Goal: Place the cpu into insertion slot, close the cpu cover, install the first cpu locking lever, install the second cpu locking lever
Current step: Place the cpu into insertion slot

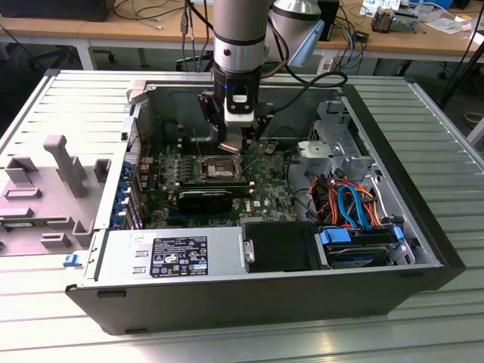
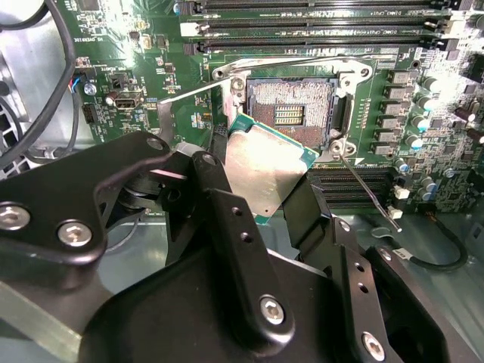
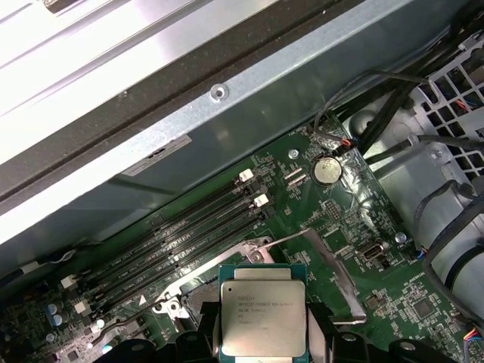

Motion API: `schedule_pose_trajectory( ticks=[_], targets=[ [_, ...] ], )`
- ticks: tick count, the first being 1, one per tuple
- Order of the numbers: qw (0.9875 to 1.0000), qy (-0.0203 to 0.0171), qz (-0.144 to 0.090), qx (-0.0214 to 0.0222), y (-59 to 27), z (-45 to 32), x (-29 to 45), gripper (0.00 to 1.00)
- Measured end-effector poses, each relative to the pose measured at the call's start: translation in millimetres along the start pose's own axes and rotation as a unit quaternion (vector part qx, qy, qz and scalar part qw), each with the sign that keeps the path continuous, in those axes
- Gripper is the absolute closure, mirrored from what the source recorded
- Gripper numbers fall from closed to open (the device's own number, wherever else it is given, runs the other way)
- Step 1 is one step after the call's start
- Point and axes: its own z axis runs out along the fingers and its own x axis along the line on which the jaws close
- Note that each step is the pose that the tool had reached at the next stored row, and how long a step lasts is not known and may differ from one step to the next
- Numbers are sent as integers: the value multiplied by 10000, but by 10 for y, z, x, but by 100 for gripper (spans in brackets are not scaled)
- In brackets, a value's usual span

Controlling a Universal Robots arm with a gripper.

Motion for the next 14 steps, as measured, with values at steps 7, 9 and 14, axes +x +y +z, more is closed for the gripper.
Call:
schedule_pose_trajectory(
  ticks=[7,9,14],
  targets=[
    [10000,-1,26,0,0,0,0,46],
    [10000,-1,34,-1,0,0,0,46],
    [10000,-2,60,-1,0,0,0,46]
  ],
)
